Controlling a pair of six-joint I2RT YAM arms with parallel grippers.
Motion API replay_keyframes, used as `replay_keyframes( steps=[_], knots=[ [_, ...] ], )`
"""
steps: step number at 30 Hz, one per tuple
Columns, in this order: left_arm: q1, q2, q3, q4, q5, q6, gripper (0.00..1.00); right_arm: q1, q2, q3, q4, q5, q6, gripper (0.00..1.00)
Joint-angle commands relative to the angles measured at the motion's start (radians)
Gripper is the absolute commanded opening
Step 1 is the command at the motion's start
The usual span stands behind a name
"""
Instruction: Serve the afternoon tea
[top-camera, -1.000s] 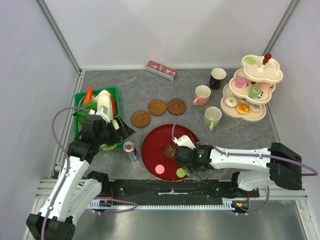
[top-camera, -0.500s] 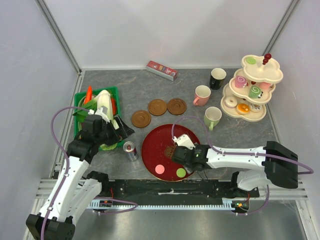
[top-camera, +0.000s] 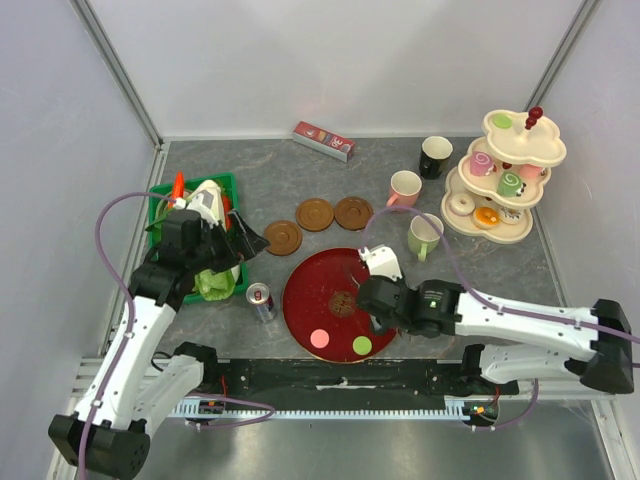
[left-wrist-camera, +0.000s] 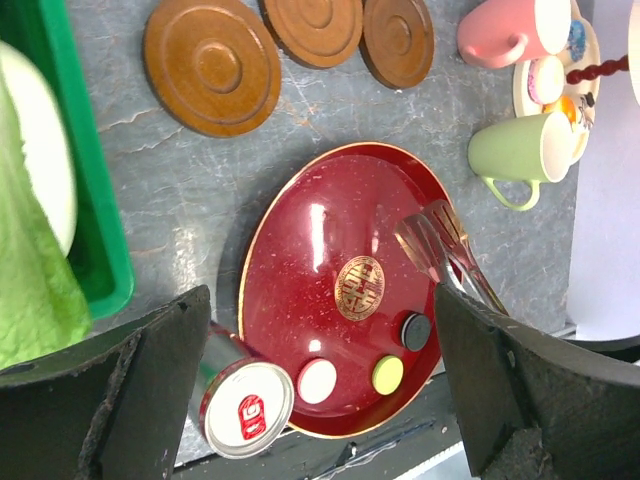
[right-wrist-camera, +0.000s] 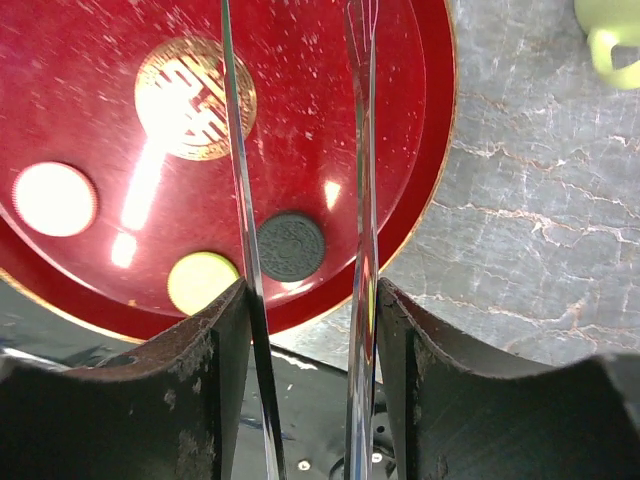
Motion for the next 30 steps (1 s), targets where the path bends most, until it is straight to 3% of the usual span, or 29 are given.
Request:
replay_keyframes(
  steps=[1, 7, 14, 23, 30],
  knots=[
    [-0.032, 0.085, 0.067, 0.094, 0.072, 0.05, 0.97, 0.004, -0.095, 0.051, -0.017, 0.011, 0.048, 0.57],
    [-0.199, 0.249, 0.168, 0.111, -0.016, 0.106, 0.97, 0.004, -0.147, 0.07, -0.02, 0.034, 0.061, 0.57],
    [-0.356, 0.568, 0.352, 0.03, -0.059, 0.316, 0.96, 0.003, -0.225, 0.113, -0.078, 0.041, 0.076, 0.57],
    [-0.423, 0.988, 0.54, -0.034, -0.155, 0.474, 0.86, 0.003, -0.338, 0.123, -0.114, 0.011, 0.08, 0.57],
    [-0.44, 1.159, 0.64, -0.064, -0.281, 0.52, 0.84, 0.003, -0.342, 0.117, -0.117, 0.008, 0.068, 0.57]
  ],
)
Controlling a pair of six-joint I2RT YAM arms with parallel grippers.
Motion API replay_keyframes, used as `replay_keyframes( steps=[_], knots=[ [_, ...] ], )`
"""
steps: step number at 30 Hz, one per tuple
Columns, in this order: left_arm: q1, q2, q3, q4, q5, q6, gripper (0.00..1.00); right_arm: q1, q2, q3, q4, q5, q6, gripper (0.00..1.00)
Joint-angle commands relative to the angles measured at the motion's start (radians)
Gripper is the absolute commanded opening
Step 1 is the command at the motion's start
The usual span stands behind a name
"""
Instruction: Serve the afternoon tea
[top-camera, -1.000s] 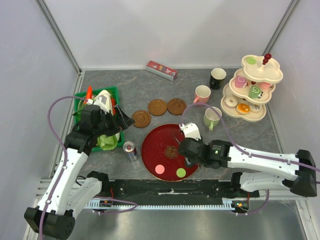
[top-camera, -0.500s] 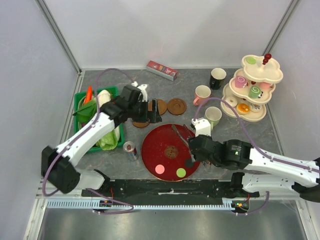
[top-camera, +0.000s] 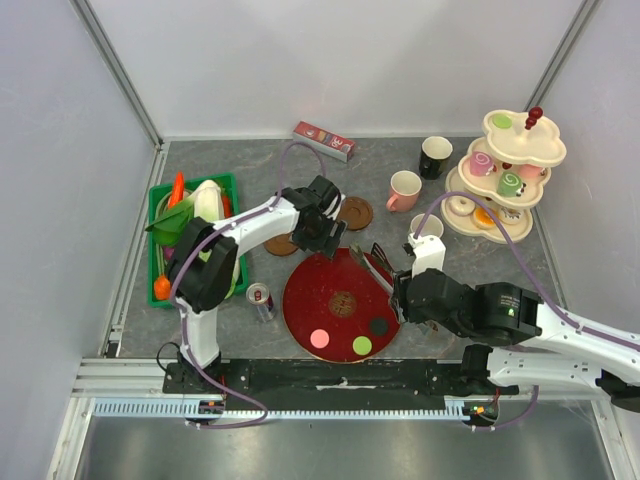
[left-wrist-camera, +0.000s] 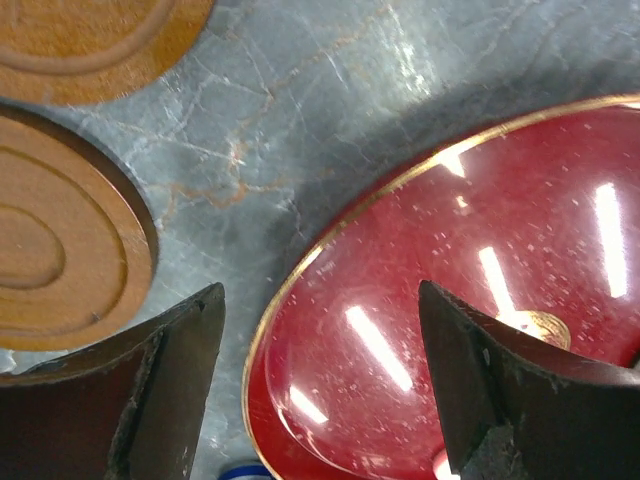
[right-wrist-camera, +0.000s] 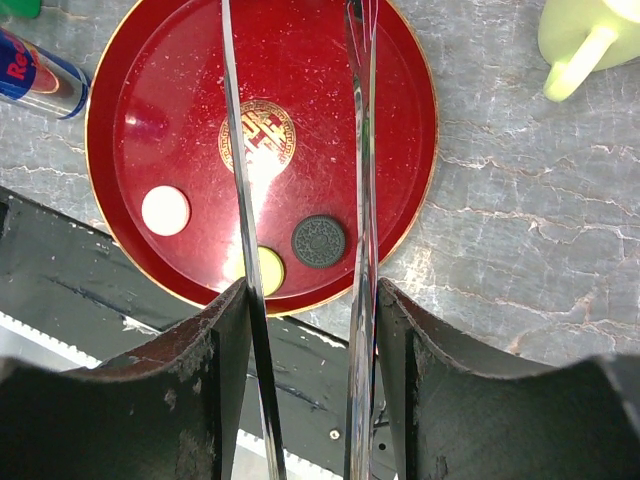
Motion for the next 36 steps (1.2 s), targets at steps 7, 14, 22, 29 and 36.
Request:
replay_keyframes(
  steps=[7, 14, 22, 29, 36],
  knots=[
    [-0.006, 0.112, 0.06, -0.026, -0.098, 0.057, 0.62, 0.003, -0.02, 0.023, 0.0, 0.02, 0.004, 0.57],
    [-0.007, 0.055, -0.015, -0.003, -0.072, 0.014, 0.19, 0.004, -0.043, 0.015, -0.01, 0.031, 0.021, 0.57],
    [-0.027, -0.055, -0.162, 0.017, -0.116, -0.084, 0.12, 0.003, -0.038, 0.023, -0.026, 0.027, 0.035, 0.57],
    [-0.044, -0.256, -0.361, -0.014, -0.184, -0.314, 0.06, 0.003, -0.006, 0.027, -0.026, 0.047, 0.033, 0.57],
    [-0.044, -0.377, -0.501, -0.014, -0.222, -0.672, 0.02, 0.004, 0.067, 0.046, -0.027, 0.063, 0.01, 0.57]
  ],
)
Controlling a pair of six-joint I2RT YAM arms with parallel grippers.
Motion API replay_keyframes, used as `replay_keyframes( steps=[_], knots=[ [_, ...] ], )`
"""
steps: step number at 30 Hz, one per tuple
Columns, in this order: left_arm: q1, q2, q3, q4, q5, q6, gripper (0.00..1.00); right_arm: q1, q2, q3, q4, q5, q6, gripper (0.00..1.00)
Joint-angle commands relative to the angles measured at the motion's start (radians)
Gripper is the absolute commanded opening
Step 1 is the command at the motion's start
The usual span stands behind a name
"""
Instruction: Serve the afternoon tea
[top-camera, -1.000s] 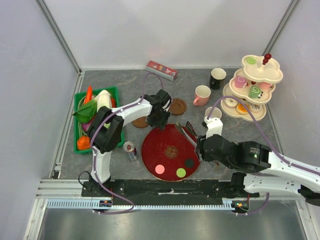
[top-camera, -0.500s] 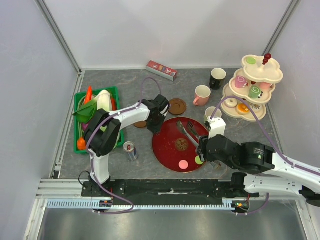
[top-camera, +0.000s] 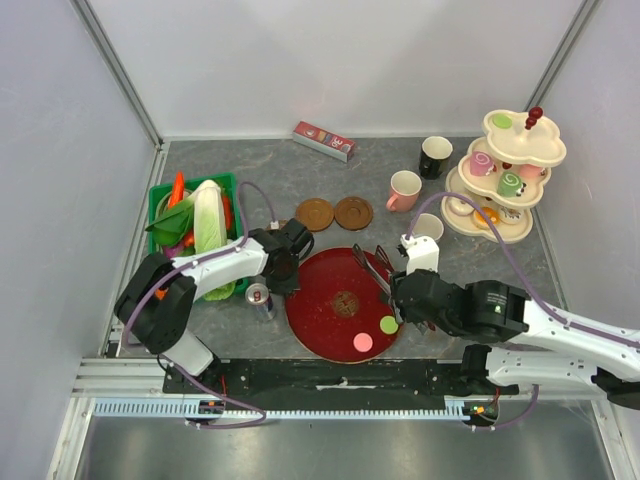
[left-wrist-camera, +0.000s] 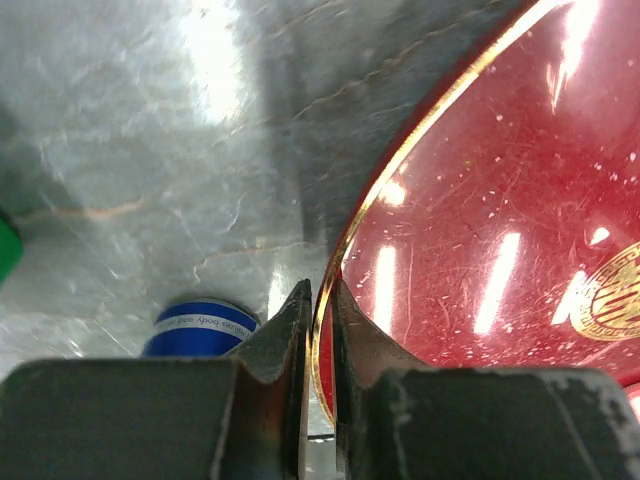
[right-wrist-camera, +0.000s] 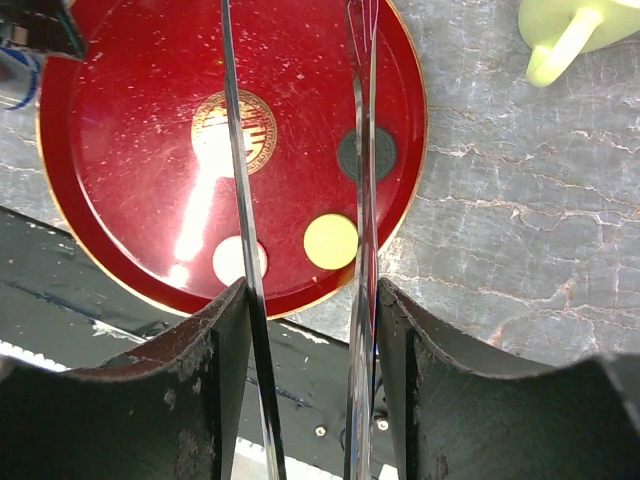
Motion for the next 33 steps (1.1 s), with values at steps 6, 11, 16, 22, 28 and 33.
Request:
replay_keyframes(
  steps=[6, 11, 16, 22, 28, 33],
  knots=[
    [-0.002, -0.193, -0.142, 0.091, -0.082, -0.428, 0.02, 0.003, 0.064, 0.055, 0.001, 0.045, -0.006, 0.57],
    [-0.002, -0.261, -0.207, 0.117, -0.103, -0.576, 0.02, 0.003, 0.069, 0.056, 0.002, 0.045, 0.0, 0.57],
    [-0.007, -0.253, -0.204, 0.097, -0.131, -0.62, 0.02, 0.001, 0.076, 0.061, 0.0, 0.049, 0.0, 0.57],
    [-0.036, -0.184, -0.15, 0.089, -0.126, -0.617, 0.04, -0.001, 0.099, 0.061, 0.0, 0.053, -0.002, 0.58],
    [-0.076, -0.144, -0.112, 0.089, -0.131, -0.62, 0.2, -0.007, 0.119, 0.06, 0.002, 0.06, -0.006, 0.59],
    [-0.106, -0.144, -0.112, 0.089, -0.123, -0.642, 0.34, -0.027, 0.139, 0.053, 0.004, 0.06, -0.009, 0.6]
  ],
)
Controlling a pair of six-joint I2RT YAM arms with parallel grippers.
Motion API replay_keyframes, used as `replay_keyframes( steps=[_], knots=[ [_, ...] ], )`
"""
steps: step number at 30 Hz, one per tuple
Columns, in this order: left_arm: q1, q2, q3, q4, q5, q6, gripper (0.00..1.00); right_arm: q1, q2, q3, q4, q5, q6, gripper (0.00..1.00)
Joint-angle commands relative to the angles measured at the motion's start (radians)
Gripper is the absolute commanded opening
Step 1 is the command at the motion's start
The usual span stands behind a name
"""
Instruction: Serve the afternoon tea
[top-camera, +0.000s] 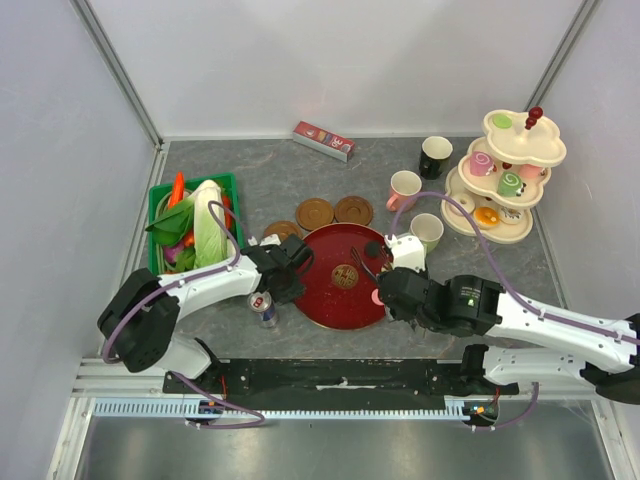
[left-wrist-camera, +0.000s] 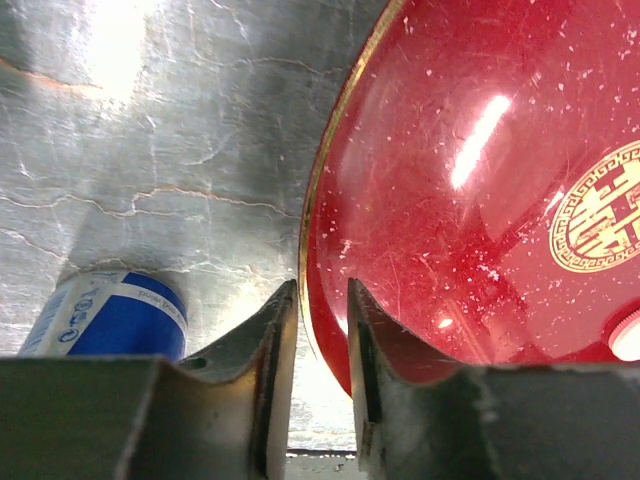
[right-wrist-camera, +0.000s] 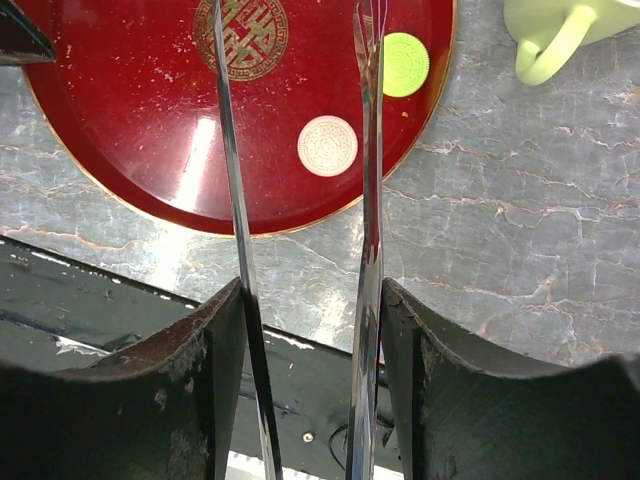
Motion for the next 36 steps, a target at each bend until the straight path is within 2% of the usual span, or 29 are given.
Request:
replay_keyframes(
  steps=[1, 3, 8, 10, 11, 21, 36],
  knots=[
    [-0.03, -0.005, 0.029, 0.011, -0.021, -0.058, 0.35, -0.021, 0.015, 0.035, 0.005, 0.039, -0.003, 0.6],
    [-0.049, -0.017, 0.021, 0.011, -0.021, -0.061, 0.41, -0.041, 0.033, 0.031, 0.005, 0.035, -0.009, 0.61],
    [-0.06, -0.066, 0.035, -0.013, -0.044, -0.035, 0.68, -0.078, 0.116, 0.055, 0.013, 0.025, -0.047, 0.61],
    [-0.058, -0.094, 0.075, -0.016, -0.059, 0.007, 0.83, -0.089, 0.159, 0.071, 0.015, 0.038, -0.059, 0.61],
    [-0.06, -0.109, 0.095, -0.018, -0.066, 0.036, 0.95, -0.099, 0.179, 0.078, 0.021, 0.039, -0.073, 0.61],
    [-0.057, -0.252, 0.271, -0.036, -0.104, 0.264, 0.98, -0.17, 0.392, 0.152, 0.044, 0.064, -0.142, 0.61],
    [-0.058, -0.402, 0.132, -0.067, -0.15, 0.239, 0.99, -0.198, 0.523, 0.184, 0.068, 0.087, -0.181, 0.56]
  ],
)
